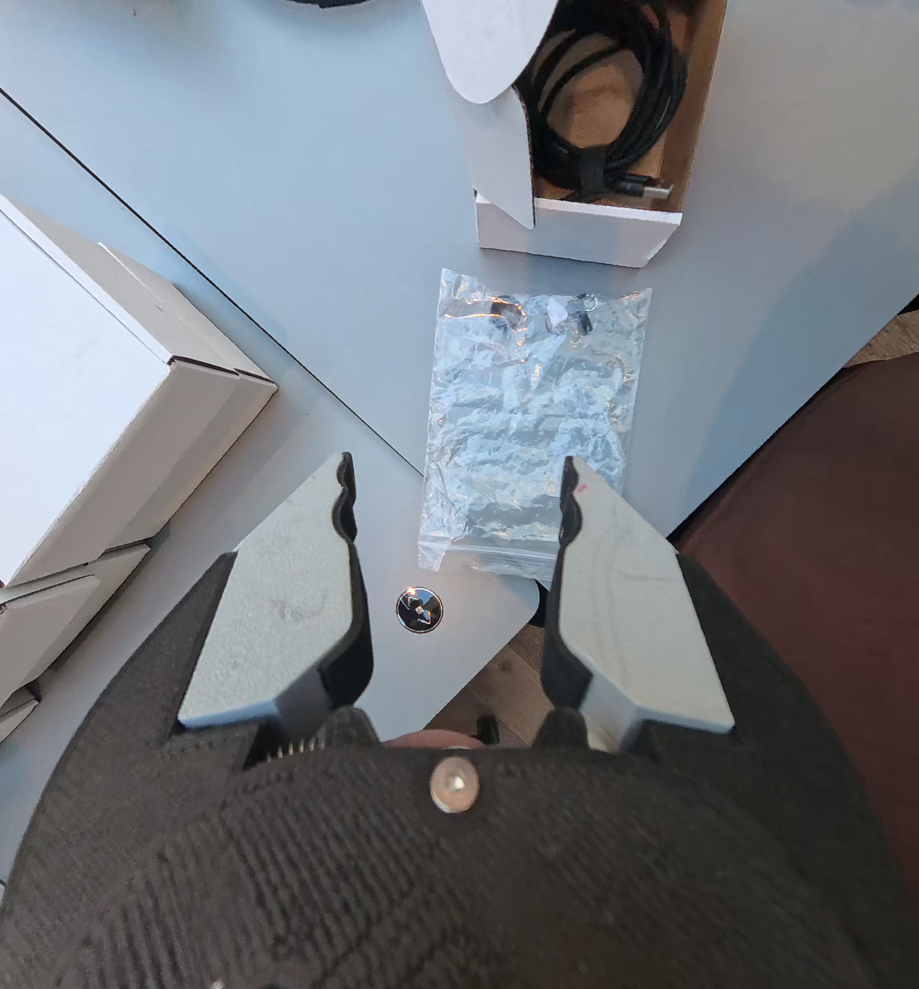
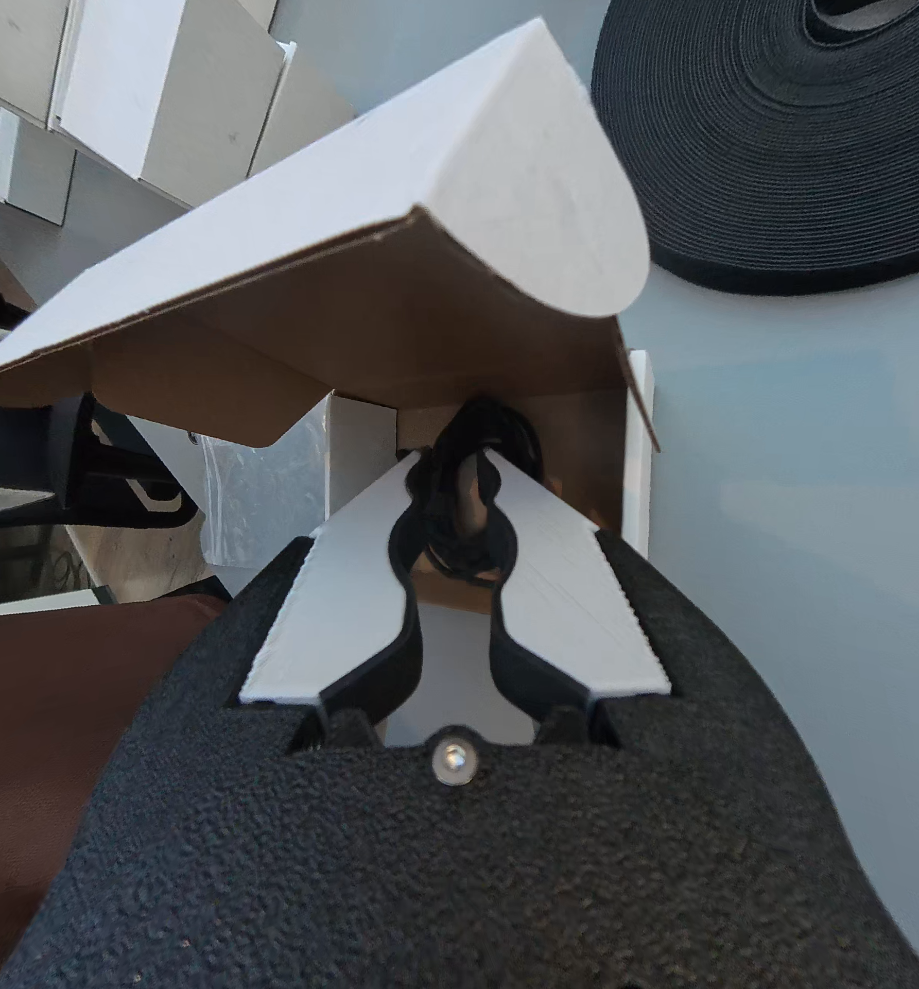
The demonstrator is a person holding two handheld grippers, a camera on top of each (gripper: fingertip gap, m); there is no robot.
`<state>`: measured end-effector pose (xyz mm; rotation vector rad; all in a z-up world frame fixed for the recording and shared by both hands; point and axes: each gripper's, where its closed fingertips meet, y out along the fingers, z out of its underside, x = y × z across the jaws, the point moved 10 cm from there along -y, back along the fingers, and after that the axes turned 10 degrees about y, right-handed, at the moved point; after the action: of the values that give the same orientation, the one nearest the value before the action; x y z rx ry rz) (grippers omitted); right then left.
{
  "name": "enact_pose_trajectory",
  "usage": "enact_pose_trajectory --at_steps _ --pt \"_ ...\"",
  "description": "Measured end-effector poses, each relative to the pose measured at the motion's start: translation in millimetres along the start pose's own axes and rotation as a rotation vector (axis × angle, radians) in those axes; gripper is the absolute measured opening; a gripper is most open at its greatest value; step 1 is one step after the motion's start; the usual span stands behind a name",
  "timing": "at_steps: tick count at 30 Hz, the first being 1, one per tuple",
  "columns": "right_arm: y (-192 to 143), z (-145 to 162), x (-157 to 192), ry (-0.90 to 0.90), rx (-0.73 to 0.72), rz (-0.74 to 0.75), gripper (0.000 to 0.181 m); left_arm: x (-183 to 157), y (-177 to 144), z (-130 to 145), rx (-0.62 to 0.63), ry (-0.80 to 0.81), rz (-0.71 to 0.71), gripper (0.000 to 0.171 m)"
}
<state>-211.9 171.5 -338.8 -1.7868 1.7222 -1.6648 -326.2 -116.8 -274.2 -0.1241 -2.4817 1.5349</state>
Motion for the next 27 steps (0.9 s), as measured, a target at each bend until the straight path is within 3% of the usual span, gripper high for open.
enact_pose_trajectory --at_steps 17,27 --pt "-25.2 -1.3 -1.9 -0.052 -0.097 -0.005 0.016 0.5 2.6 -1.0 -0.002 0.011 0.012 0.075" --pt "-90.2 -12.9 7.5 -0.246 -0.308 -0.076 0.016 -0.2 4.8 -5.9 -0.017 0.025 0.02 0.075"
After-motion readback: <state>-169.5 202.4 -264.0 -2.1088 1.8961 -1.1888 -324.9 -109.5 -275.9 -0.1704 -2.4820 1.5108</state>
